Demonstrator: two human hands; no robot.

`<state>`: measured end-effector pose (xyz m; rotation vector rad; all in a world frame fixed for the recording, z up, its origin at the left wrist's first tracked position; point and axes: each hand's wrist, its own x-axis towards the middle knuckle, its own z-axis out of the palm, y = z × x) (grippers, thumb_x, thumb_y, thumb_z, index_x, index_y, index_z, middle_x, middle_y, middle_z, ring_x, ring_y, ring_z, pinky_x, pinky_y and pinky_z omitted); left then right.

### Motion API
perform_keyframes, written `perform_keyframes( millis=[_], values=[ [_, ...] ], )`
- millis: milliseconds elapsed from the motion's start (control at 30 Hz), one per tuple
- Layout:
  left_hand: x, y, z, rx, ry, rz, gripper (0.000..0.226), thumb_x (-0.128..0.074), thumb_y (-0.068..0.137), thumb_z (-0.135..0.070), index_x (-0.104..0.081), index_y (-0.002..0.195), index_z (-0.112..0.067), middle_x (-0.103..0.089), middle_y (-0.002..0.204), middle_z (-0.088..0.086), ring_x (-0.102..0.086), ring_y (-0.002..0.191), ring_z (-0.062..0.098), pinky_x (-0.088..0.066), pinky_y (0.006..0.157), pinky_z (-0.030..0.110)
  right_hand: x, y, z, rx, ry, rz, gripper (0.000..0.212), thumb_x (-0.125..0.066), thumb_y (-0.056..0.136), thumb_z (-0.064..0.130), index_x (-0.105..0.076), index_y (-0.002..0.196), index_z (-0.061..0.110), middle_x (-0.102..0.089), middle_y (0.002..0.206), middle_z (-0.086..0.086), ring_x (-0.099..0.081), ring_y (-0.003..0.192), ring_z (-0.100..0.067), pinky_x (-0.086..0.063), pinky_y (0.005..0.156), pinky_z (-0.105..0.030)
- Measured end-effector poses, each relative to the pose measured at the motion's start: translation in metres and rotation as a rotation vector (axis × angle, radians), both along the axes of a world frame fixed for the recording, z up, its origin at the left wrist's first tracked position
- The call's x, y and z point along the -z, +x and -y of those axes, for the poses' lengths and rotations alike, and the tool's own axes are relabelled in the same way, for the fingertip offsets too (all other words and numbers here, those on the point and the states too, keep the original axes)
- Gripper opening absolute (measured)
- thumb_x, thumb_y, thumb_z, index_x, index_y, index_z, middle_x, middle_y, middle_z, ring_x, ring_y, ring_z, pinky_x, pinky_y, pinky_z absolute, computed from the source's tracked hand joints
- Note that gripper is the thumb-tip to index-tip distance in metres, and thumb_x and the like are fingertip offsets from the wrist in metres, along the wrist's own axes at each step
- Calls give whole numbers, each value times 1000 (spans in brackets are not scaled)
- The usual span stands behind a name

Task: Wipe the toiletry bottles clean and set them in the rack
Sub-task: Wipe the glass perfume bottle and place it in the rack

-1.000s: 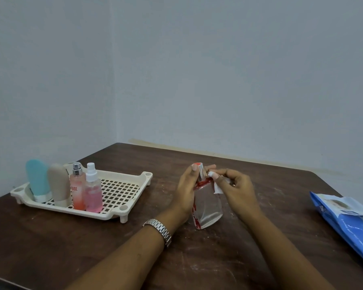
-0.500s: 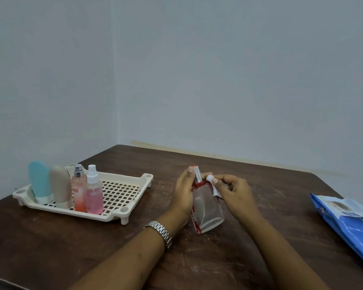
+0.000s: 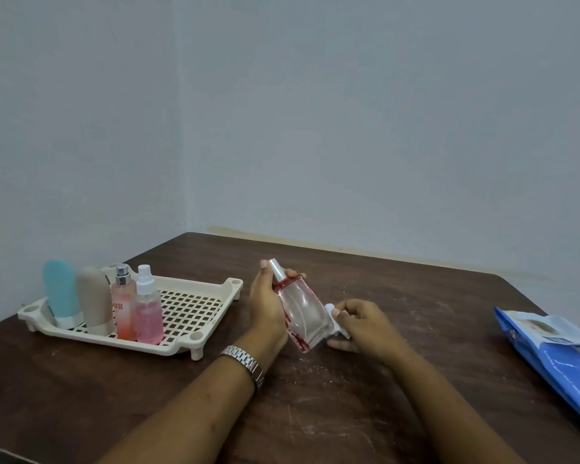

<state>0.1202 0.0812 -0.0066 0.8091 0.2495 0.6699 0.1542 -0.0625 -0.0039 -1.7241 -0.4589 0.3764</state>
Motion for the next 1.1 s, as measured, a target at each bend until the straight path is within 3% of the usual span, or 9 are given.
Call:
perform_keyframes(
  millis=[133, 267, 367, 467, 667, 767, 933, 1100],
  values=[
    [1, 1, -7, -31, -82, -11, 45, -44, 95, -52, -62, 78, -15, -68, 69, 1, -64, 77, 23, -51, 85, 44, 2, -6, -7, 62, 154, -81, 16, -50, 95, 12, -59, 102, 0, -61, 108, -14, -66, 92, -23, -58, 71, -30],
    [-7, -4, -4, -21, -54, -45, 37, -42, 99, -42, -58, 86, -12, -67, 73, 6, -64, 79, 23, -50, 87, 41, 0, -8, -12, 177, 238, -70, 14, -48, 95, 9, -61, 97, 4, -66, 100, -14, -67, 90, -24, -56, 82, -40],
    [-11, -6, -3, 40, -97, -25, 31, -44, 99, -37, -55, 93, -9, -64, 77, 8, -64, 80, 22, -52, 82, 36, -4, -6, -11, 242, 363, -113, 15, -49, 95, 6, -62, 99, 1, -67, 99, -15, -68, 90, -24, -57, 81, -38],
    [-13, -5, -4, -4, -141, -35, 29, -46, 98, -36, -52, 99, -8, -60, 83, 9, -63, 80, 21, -53, 76, 33, -2, -13, -15, 226, 366, -87, 17, -45, 96, 8, -62, 102, 7, -68, 99, -13, -66, 94, -24, -55, 85, -37],
    [-17, -5, -9, -278, -232, -65, 18, -42, 102, -27, -44, 87, -17, -55, 83, 4, -61, 75, 18, -52, 67, 30, 2, -43, -33, 124, 415, 16, 24, -49, 94, 3, -59, 94, 25, -72, 88, 1, -69, 85, -13, -56, 76, -27],
    [-15, -4, -13, -326, -250, -77, 17, -41, 102, -29, -43, 87, -19, -55, 84, 4, -61, 75, 18, -51, 65, 30, 4, -47, -35, 119, 446, 59, 21, -56, 90, 2, -61, 97, 20, -73, 89, -1, -70, 81, -13, -56, 69, -22],
    [-13, -1, -18, -335, -269, -94, 18, -39, 102, -32, -43, 100, -15, -55, 89, 6, -61, 78, 21, -51, 67, 33, 2, -45, -32, 138, 455, 119, 15, -66, 80, -1, -67, 87, 12, -73, 84, -5, -70, 77, -15, -57, 67, -25],
    [-11, -2, -11, -163, -343, -65, 34, -43, 100, -37, -51, 115, -7, -60, 98, 12, -65, 85, 27, -55, 74, 38, 1, -37, -26, 235, 425, 150, 15, -63, 82, -3, -66, 85, 12, -71, 84, -4, -69, 78, -15, -58, 68, -30]
  ],
)
